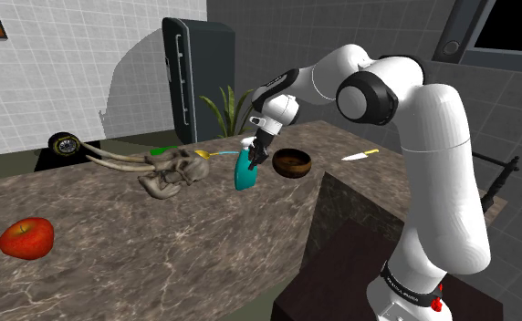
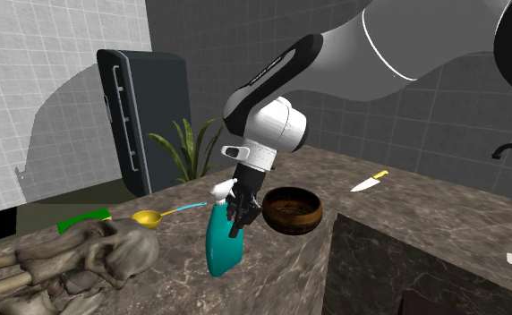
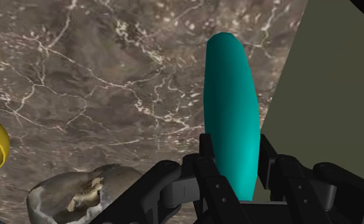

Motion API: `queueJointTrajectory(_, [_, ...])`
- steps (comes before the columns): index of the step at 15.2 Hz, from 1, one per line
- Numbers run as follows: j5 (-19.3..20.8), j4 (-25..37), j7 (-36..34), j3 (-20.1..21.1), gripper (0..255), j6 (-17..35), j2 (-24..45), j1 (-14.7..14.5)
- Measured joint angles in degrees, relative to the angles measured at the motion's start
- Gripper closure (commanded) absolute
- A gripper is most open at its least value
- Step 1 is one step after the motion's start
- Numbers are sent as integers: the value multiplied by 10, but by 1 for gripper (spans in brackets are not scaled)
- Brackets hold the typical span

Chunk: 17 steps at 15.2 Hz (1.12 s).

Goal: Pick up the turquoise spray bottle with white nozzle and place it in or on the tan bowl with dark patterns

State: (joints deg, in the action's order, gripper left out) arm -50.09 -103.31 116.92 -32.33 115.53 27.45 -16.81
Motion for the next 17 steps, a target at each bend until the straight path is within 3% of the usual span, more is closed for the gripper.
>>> queueJointTrajectory(7, [4, 2, -4, -2, 255, -5, -5, -1])
queueJointTrajectory(17, [40, 21, -46, -18, 255, -43, -45, -10])
